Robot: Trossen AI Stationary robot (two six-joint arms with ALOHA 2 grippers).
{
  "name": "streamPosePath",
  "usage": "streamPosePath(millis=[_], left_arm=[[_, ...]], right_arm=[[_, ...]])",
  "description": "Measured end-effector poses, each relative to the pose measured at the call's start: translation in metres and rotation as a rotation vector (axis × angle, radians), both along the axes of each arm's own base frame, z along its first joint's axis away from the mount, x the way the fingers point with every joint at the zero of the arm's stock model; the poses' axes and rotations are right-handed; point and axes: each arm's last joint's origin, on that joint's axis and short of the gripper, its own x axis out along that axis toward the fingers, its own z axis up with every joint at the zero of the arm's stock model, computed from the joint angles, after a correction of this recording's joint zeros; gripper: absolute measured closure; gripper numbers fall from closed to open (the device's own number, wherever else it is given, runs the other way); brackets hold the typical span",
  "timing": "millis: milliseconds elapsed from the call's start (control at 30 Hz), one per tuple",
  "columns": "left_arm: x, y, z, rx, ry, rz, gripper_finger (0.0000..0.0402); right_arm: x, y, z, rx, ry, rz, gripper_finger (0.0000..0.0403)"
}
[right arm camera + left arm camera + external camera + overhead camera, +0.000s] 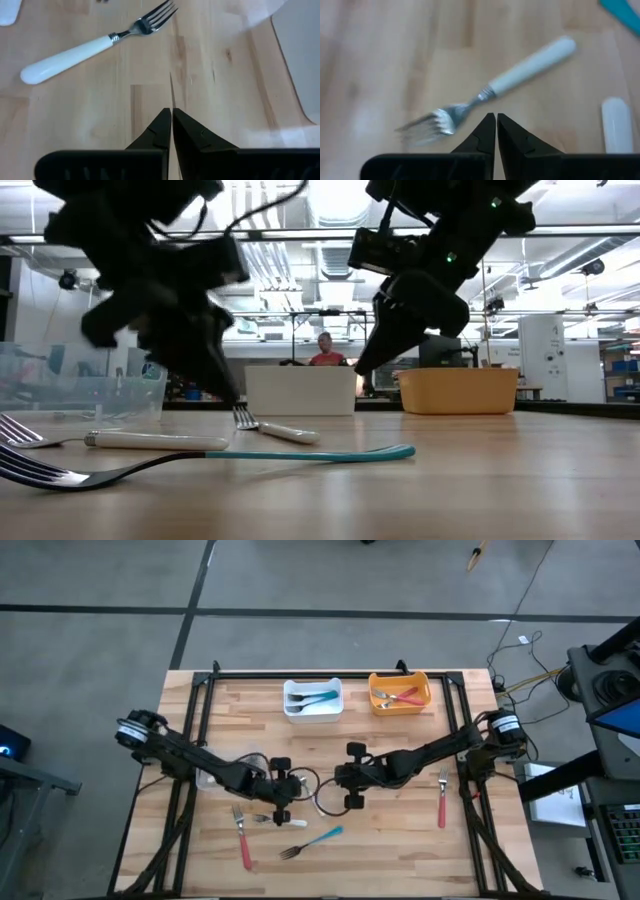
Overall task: Sort silverware by color (type)
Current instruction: Put the top white fork into the transparent bin
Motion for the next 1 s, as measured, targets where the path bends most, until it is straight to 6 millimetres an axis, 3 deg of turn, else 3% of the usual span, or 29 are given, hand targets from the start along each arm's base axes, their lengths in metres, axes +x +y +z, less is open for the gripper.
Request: streamPosePath(millis=[300,533,700,1000], left_arm=[[0.021,-0.008,-0.028,0.040,0.136,-0.014,0.0402],[0.027,-0.007,-0.023,0.160,0.157,-0.048,0.0402],[0.030,0.007,-0.023,0.298,0.183,-0.061,0.0402],[0.037,0.038,-0.018,0.313,0.189,0.006,0.0402]], right_arm=[[0.002,-0.002,0.001,0.000,-0.026,-0.001,0.0394],[0.005,-0.002,0.003,0.004,-0.060,0.001,0.0394],[0.006,-0.002,0.005,0.003,-0.081,0.006,0.0394],[0.006,-0.005,0.004,-0.035,-0.077,-0.018,0.0394]])
